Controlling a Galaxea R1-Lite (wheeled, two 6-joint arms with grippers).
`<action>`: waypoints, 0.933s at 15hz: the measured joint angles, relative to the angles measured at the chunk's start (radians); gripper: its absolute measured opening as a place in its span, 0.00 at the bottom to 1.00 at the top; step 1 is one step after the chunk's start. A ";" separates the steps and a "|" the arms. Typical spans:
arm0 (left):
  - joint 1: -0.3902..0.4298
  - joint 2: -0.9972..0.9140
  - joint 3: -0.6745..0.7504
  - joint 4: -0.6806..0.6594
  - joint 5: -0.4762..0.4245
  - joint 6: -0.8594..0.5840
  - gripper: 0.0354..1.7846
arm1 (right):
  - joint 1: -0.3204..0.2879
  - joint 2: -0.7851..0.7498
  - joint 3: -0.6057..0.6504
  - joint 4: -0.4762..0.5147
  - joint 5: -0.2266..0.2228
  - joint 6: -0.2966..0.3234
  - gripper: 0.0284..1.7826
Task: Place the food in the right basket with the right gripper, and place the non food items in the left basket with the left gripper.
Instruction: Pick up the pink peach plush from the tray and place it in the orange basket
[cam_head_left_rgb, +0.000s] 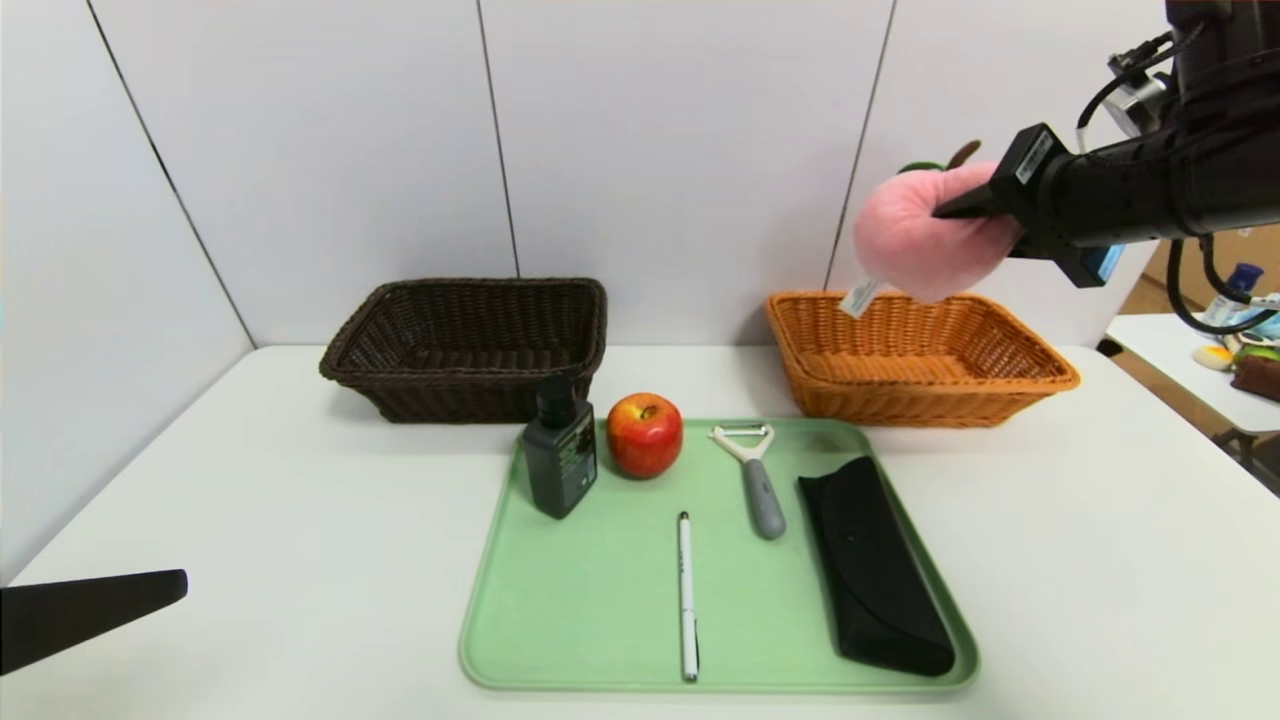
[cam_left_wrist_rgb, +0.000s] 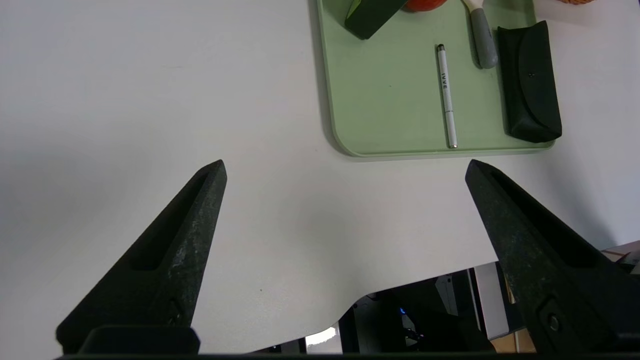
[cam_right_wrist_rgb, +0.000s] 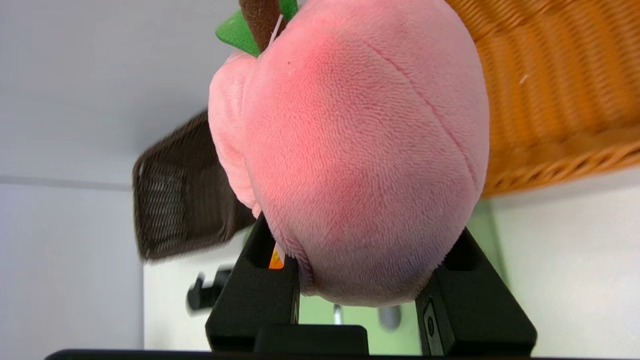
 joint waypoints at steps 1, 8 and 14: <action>0.000 -0.004 0.000 0.001 0.000 0.000 0.94 | -0.021 0.029 0.000 -0.020 -0.001 0.000 0.33; 0.000 -0.039 0.007 0.018 0.002 -0.002 0.94 | -0.057 0.237 -0.004 -0.130 -0.057 0.006 0.33; 0.001 -0.058 0.009 0.032 0.002 -0.002 0.94 | -0.096 0.329 -0.016 -0.187 -0.103 0.000 0.67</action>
